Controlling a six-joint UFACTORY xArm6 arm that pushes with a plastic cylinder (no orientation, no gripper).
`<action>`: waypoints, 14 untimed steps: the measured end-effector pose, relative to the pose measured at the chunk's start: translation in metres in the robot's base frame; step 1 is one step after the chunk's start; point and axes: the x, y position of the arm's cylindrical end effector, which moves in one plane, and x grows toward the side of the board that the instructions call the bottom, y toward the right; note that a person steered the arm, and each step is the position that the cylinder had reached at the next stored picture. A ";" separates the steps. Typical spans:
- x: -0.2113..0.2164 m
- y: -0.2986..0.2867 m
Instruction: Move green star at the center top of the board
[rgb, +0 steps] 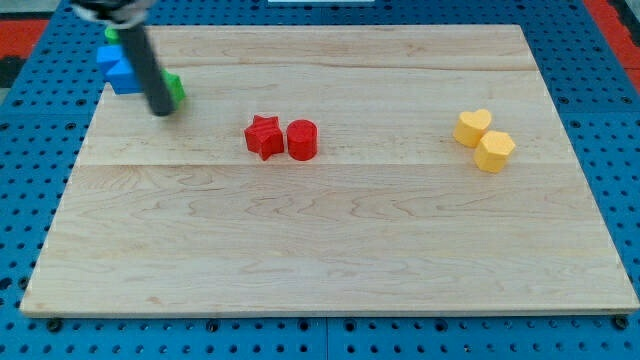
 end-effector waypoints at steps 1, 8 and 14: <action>-0.007 0.035; -0.163 0.006; -0.160 -0.142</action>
